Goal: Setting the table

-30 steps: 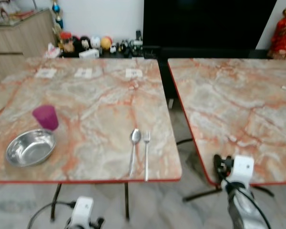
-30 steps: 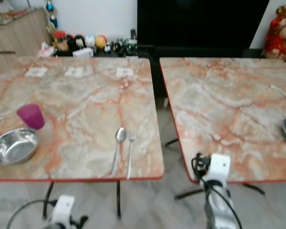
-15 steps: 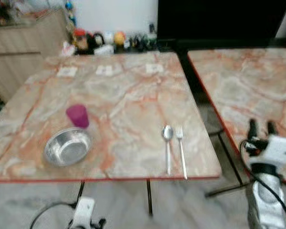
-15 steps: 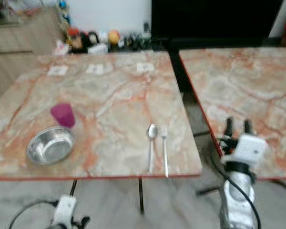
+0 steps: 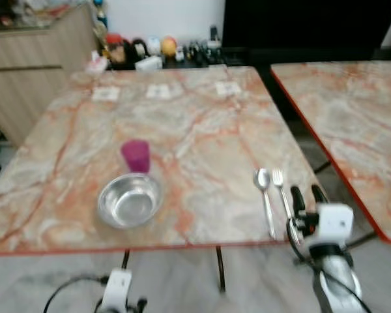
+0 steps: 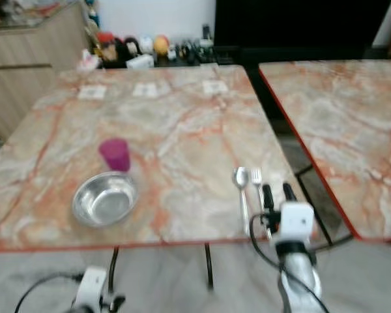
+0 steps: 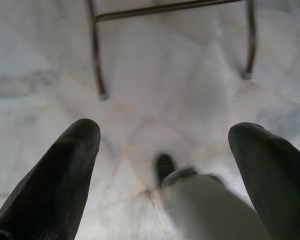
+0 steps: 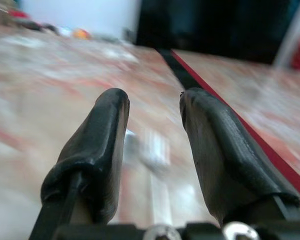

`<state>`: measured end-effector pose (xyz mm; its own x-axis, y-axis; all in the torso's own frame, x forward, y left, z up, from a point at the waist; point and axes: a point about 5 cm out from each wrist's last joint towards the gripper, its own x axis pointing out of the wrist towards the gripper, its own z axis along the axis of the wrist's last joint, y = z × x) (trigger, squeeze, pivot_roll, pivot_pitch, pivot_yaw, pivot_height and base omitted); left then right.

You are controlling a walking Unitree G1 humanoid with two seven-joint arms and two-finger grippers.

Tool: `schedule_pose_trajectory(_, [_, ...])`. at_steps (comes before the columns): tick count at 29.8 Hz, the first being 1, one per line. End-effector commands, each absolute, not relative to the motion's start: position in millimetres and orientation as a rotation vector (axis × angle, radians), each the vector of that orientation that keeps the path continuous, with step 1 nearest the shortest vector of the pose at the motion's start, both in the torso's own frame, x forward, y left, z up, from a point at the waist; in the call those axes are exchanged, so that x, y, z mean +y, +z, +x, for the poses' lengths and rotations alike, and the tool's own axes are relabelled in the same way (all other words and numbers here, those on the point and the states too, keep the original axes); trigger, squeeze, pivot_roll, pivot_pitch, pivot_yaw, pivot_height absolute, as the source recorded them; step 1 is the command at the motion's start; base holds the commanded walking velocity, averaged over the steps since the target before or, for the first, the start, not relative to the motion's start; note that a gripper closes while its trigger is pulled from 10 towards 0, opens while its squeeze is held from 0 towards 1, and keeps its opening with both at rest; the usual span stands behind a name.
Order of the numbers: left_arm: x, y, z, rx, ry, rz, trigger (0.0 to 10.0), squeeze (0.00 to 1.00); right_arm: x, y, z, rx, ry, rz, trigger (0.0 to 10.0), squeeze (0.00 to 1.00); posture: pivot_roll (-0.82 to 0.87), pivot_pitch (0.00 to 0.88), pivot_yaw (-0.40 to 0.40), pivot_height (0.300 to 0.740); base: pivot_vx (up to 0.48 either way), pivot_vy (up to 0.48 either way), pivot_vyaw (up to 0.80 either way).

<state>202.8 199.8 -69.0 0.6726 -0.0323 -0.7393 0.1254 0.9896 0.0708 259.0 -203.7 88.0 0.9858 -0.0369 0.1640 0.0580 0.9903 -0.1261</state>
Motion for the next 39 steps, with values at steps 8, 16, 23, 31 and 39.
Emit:
schedule_pose_trajectory(8, [209,-72,196,0.856,-0.068,0.131,10.0,0.0,-191,94,263,-0.163,-0.002,-0.097,10.0,0.0,0.03,0.0,-0.019,0.74,0.0,0.347,0.0])
schedule_pose_trajectory(16, [208,-72,196,0.856,-0.066,0.129,10.0,0.0,-187,96,263,-0.157,0.01,-0.099,10.0,0.0,0.03,0.0,-0.016,0.74,0.0,0.347,0.0])
schedule_pose_trajectory(23, [210,-71,196,0.854,-0.058,0.13,10.0,0.0,-183,96,265,-0.154,0.029,-0.104,10.0,0.0,0.03,0.0,-0.015,0.74,0.0,0.348,0.0])
schedule_pose_trajectory(31, [211,-70,198,0.845,-0.057,0.137,10.0,0.0,-179,98,265,-0.151,0.04,-0.085,10.0,0.57,0.03,0.0,-0.01,0.74,0.0,0.0,0.0])
schedule_pose_trajectory(39, [213,-70,196,0.851,-0.061,0.141,10.0,0.0,-192,95,258,-0.128,-0.076,-0.003,10.0,1.0,0.03,0.0,-0.011,0.74,0.0,0.0,0.0])
